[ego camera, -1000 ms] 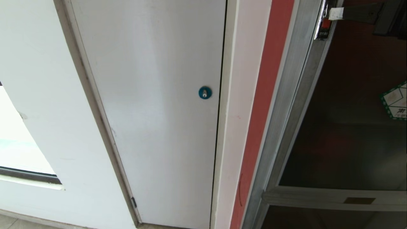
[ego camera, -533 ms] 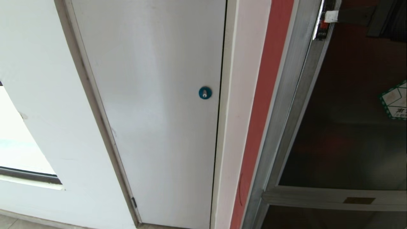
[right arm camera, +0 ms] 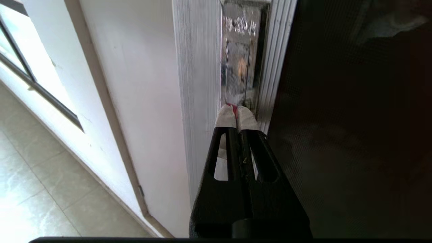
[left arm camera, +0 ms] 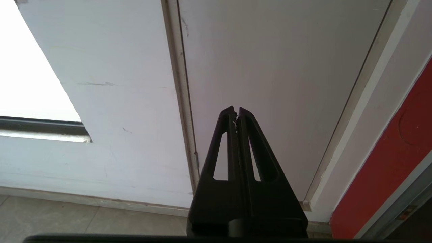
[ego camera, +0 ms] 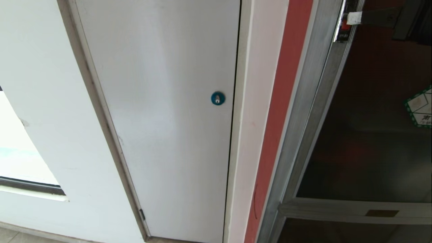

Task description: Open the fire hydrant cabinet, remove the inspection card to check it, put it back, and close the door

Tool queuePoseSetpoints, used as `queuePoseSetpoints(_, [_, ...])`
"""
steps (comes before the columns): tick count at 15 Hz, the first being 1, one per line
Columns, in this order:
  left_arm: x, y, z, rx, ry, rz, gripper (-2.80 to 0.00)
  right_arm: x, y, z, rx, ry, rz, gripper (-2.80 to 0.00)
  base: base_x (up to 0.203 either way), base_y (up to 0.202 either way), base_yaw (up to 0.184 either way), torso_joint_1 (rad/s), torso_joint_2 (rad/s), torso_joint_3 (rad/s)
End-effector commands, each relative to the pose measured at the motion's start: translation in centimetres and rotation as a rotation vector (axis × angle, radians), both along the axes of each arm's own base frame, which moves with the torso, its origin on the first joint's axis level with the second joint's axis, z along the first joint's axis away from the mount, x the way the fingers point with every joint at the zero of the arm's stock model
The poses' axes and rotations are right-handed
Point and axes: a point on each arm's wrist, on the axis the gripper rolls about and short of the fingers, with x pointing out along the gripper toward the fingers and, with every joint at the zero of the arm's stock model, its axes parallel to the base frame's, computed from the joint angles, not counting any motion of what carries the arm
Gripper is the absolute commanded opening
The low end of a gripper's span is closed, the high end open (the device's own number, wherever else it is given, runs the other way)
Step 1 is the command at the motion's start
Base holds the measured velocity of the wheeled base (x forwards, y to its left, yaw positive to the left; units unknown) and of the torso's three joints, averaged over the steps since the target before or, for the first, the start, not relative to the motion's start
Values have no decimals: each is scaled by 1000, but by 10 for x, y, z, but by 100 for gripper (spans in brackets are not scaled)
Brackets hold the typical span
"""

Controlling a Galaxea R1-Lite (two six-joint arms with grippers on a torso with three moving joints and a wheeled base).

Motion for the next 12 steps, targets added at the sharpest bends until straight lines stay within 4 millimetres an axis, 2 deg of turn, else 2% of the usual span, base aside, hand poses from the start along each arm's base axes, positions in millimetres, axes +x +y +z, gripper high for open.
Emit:
queuePoseSetpoints(1, [0,0,-2,0,5,0,-280,-23,1,8,4,-33,25,-280,0,0,0,0,0,0])
queuePoseSetpoints(4, [0,0,-2,0,5,-1,-280,-57,1,14,12,-66,51,-280,0,0,0,0,0,0])
queuePoseSetpoints(6, [0,0,-2,0,5,0,-280,-78,1,11,16,-73,68,-280,0,0,0,0,0,0])
queuePoseSetpoints(12, [0,0,-2,0,5,-1,-280,-135,-9,-16,19,-73,16,-280,0,0,0,0,0,0])
